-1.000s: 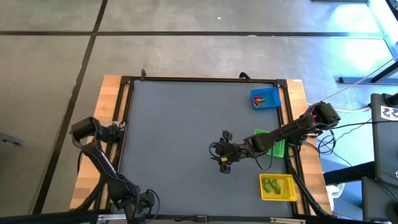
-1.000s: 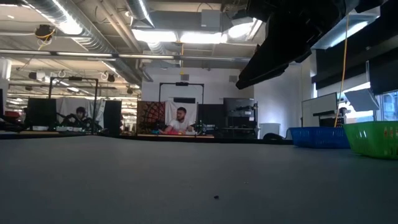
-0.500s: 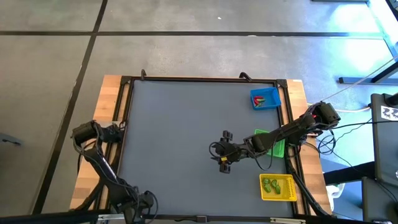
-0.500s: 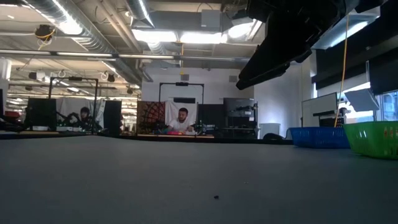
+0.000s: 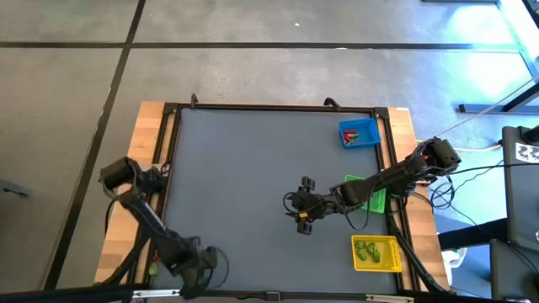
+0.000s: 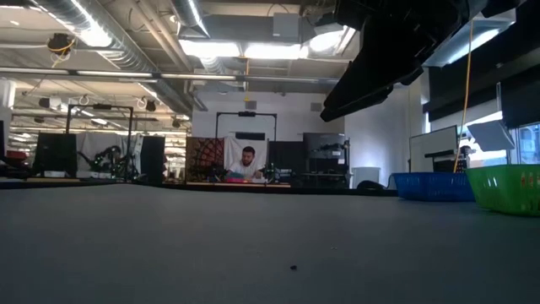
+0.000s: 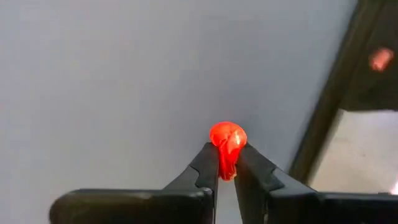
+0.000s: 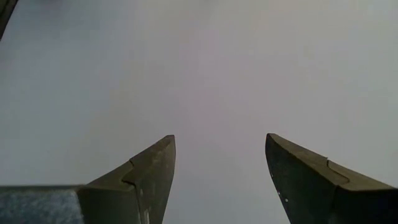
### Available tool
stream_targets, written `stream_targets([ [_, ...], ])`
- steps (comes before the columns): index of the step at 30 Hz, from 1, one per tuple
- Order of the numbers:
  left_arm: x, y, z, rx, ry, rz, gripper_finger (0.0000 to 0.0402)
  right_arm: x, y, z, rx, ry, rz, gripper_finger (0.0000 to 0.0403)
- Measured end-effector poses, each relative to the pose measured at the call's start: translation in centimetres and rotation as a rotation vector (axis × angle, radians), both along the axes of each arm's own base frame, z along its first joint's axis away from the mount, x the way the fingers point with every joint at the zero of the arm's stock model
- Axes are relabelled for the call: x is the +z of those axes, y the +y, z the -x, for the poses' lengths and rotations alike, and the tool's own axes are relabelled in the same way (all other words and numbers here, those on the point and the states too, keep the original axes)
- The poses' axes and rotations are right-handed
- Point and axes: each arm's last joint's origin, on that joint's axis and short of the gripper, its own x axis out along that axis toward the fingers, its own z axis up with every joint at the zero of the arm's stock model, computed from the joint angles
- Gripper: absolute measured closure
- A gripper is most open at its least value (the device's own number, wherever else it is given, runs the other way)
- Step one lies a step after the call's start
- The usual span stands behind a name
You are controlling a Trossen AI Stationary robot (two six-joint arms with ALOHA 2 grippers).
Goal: Sort produce into baskets
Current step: Put the red mushroom into the green basket
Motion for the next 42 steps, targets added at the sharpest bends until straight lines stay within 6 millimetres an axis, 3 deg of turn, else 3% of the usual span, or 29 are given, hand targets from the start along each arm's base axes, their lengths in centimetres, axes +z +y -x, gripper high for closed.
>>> stream_targets([
  [6, 4.6, 4.6, -2.0, 0.001, -0.091, -0.020, 0.0355, 0.2, 0.1, -0.1, 0.000, -0.022, -0.008, 0.0155],
  [15, 10.9, 12.6, -5.4, 0.116, -0.515, -0.224, 0.0349, 1.8, 0.4, -1.1, 0.045, -0.125, 0.015, 0.0155],
  [19, 12.7, 14.8, -6.9, 0.086, -0.709, -0.375, 0.0348, 2.9, 0.3, -1.8, 0.053, -0.215, 0.043, 0.0155],
  [25, 14.5, 16.8, -9.6, -0.056, -0.933, -0.545, 0.0348, 4.3, -1.1, -2.9, 0.011, -0.363, 0.023, 0.0155],
  [31, 15.4, 17.9, -10.6, -0.135, -1.022, -0.635, 0.0348, 4.9, -2.0, -3.4, 0.041, -0.425, 0.019, 0.0163],
  [35, 15.3, 18.4, -10.7, -0.154, -1.008, -0.662, 0.0348, 5.7, -1.7, -3.6, 0.057, -0.505, 0.028, 0.0204],
  [42, 15.4, 18.7, -10.8, -0.165, -1.008, -0.670, 0.0348, 6.0, -1.8, -3.6, 0.086, -0.535, 0.058, 0.0314],
])
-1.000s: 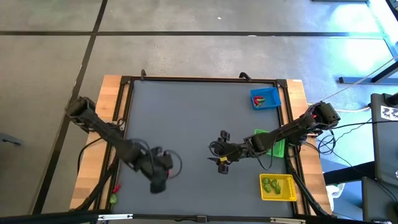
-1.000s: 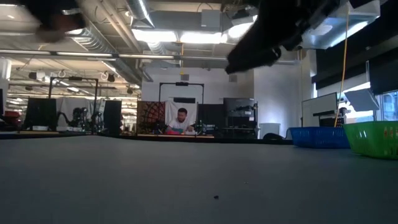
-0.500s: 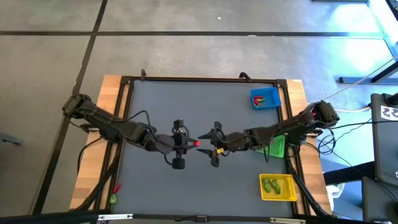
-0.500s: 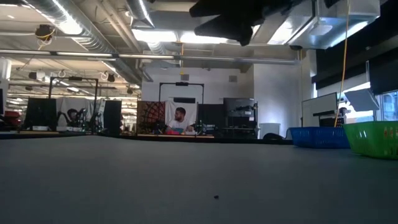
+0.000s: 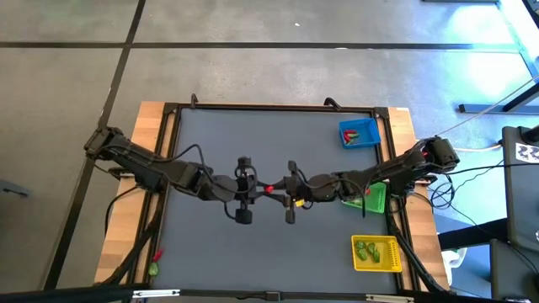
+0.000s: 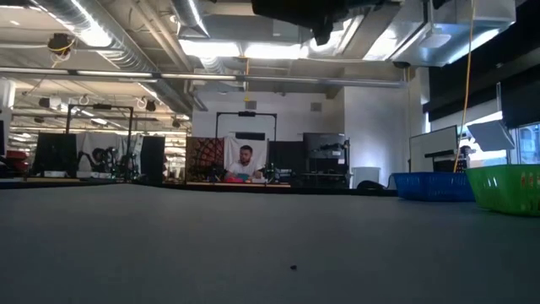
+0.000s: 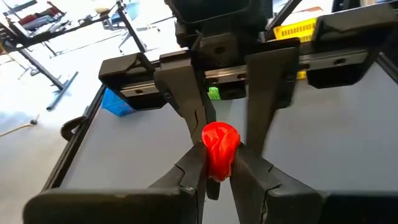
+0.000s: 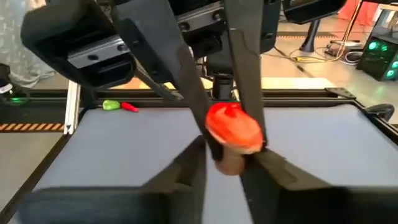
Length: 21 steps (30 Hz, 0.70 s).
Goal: Sort produce into baskets
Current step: Put the red mushroom into the green basket
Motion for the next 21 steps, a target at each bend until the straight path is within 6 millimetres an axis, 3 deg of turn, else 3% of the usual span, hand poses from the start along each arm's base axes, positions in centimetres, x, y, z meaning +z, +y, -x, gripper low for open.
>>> stream_targets([
  [5, 0.0, -0.1, 0.0, 0.000, 0.001, 0.009, 0.0348, -0.1, 0.0, 0.0, 0.009, 0.008, 0.033, 0.0389],
  [9, -0.1, -0.2, 0.0, -0.023, 0.008, -0.011, 0.0337, -0.1, 0.1, 0.0, 0.019, 0.010, 0.052, 0.0380],
  [14, 0.0, -0.1, 0.0, -0.002, -0.008, 0.033, 0.0278, 0.3, -0.1, 0.5, 0.025, 0.038, 0.092, 0.0395],
  [21, 0.8, -0.5, 0.9, -0.059, 0.008, -0.021, 0.0211, 2.6, -1.2, 4.1, -0.032, 0.177, 0.088, 0.0385],
])
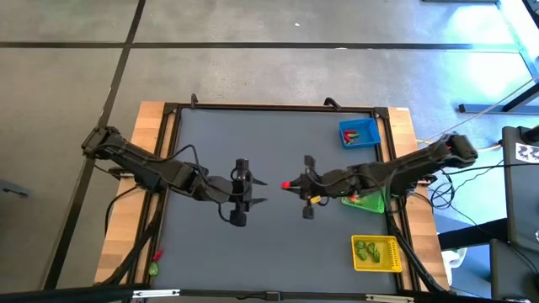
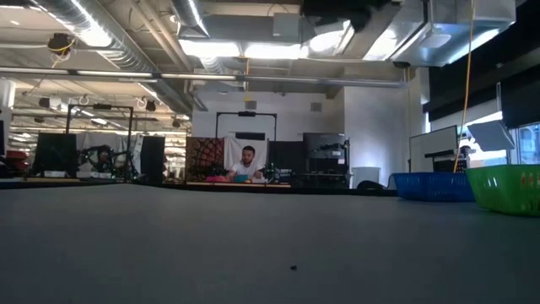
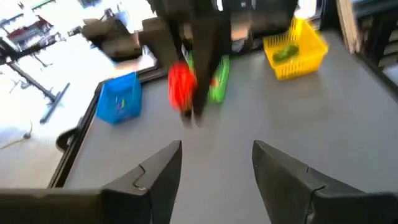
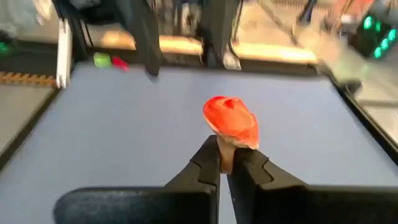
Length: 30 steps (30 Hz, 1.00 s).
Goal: Sort produce into baskets
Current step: Put the red mushroom into the green basket
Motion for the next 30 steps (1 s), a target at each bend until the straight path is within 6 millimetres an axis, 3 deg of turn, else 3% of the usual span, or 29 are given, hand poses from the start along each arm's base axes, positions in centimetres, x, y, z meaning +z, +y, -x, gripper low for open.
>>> stream_targets([
  [6, -0.6, 0.6, 0.0, 0.031, 0.048, -0.011, 0.0202, 0.9, -1.2, 4.1, -0.073, 0.194, -0.074, 0.0390],
  [13, -1.0, 1.7, 0.0, 0.080, 0.099, -0.004, 0.0205, -0.1, -2.5, 8.7, -0.260, 0.516, -0.204, 0.0385],
  [20, -1.3, 3.2, -0.1, 0.155, 0.114, 0.039, 0.0205, -3.0, -3.2, 12.2, -0.521, 0.876, -0.361, 0.0384],
  [30, -1.3, 3.4, -0.2, 0.167, 0.110, 0.057, 0.0205, -8.5, -3.3, 15.1, -0.696, 1.171, -0.553, 0.0384],
])
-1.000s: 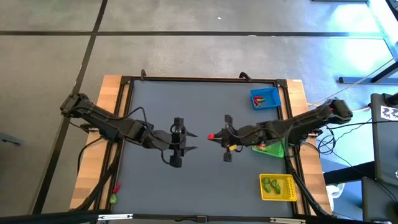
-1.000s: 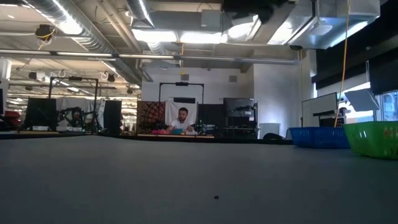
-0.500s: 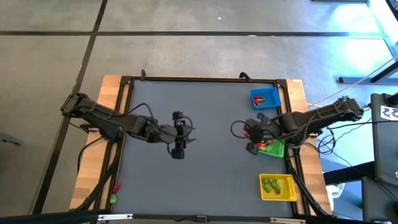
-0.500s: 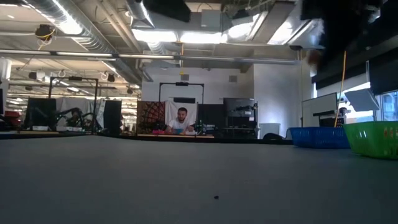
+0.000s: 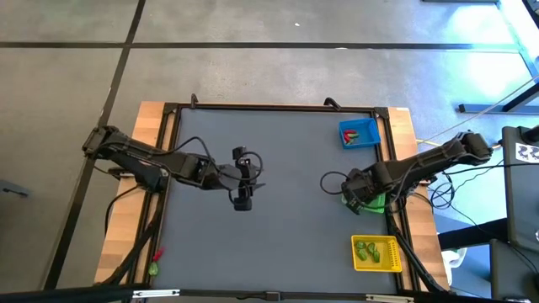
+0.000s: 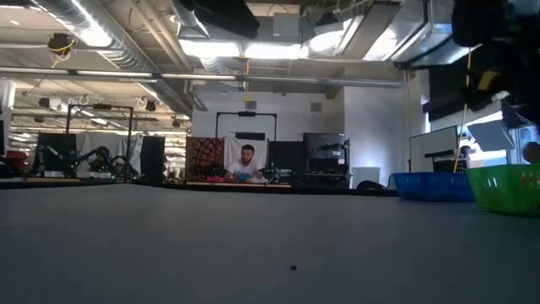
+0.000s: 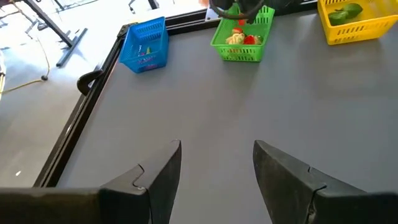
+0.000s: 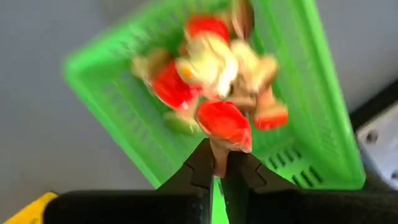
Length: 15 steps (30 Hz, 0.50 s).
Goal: Sort produce into baskets
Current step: Put the red mushroom into the green basket, then put the red chili pepper into the blue basket
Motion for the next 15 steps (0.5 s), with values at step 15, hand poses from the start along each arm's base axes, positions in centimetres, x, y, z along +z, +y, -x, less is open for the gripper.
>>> stream_targets([
  [15, -0.13, 0.09, 0.00, 0.006, -0.002, 0.093, 0.0206, -0.88, 0.05, 0.54, -0.040, 0.053, -0.055, 0.0276],
])
